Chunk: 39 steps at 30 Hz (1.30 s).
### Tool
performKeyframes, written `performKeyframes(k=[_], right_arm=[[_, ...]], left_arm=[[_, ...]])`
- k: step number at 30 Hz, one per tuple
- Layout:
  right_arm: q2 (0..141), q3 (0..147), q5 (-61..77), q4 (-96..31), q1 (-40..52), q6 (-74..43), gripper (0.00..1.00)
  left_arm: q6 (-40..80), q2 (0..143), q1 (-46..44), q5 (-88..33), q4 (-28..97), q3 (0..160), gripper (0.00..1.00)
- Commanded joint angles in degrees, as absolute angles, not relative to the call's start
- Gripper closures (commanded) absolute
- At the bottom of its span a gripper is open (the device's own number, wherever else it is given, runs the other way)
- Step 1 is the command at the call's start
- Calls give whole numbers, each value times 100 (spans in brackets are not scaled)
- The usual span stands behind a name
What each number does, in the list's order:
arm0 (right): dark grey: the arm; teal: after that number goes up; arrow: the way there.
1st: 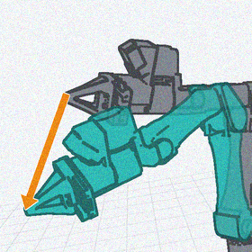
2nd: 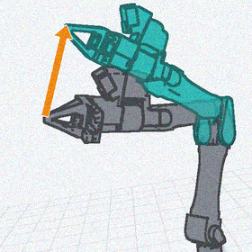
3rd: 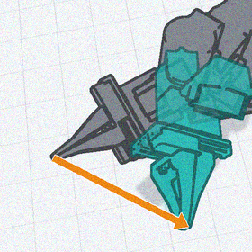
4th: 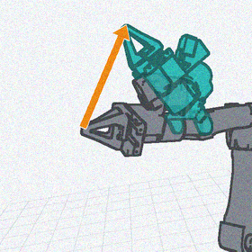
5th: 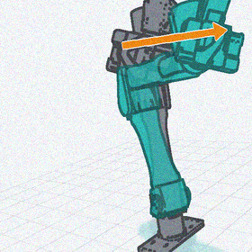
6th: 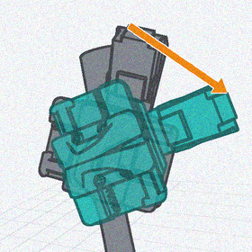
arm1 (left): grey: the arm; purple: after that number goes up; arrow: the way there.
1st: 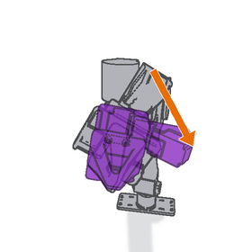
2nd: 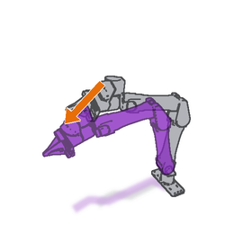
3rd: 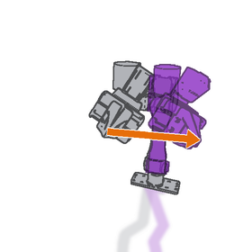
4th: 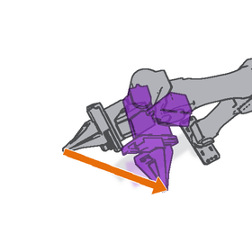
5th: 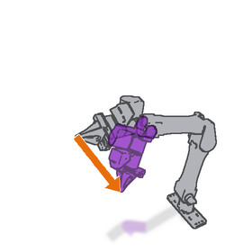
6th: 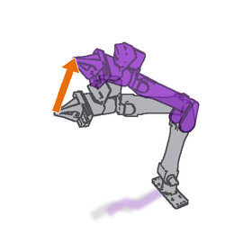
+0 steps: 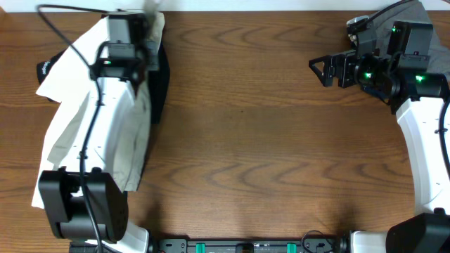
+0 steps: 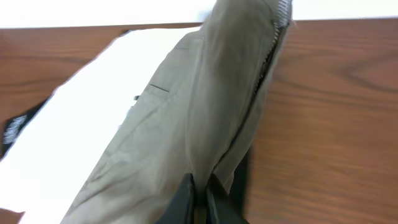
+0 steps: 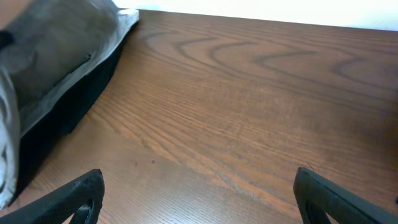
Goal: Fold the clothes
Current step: 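Drag the khaki shorts with the left gripper toward the table center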
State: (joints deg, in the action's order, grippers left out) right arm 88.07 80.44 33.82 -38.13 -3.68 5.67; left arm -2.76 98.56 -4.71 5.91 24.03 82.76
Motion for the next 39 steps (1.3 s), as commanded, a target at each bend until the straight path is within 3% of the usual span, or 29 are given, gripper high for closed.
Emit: performKeyframes(k=[1,19,21,25,29,34,39], right_arm=[[8831,8001,3389,-3835,-294,622,5],[8827,8020,3391,-3636,-722,322,5],[8818,8020,3461,-3607,-880,283,5],[8807,8023,3498,-3555,-1138,283,5],[8807,8023,3496,-3483,-1302,283,6],[8807,8023,3500,-3343,-1356,259,6],[8823,8023,3481,-3190,-1210,292,5]], left_arm=[[-71,9870,-980,235,2469,8372,94],[899,10744,-4018,-266,2639,8348,94],[996,10912,-4230,-497,2628,8348,88],[1044,10997,-4466,-1474,2563,8348,75],[1098,10995,-4650,-2458,2405,8348,74],[1170,10971,-4893,-2502,2397,8350,75],[1437,10558,-4322,-2366,2661,8388,75]])
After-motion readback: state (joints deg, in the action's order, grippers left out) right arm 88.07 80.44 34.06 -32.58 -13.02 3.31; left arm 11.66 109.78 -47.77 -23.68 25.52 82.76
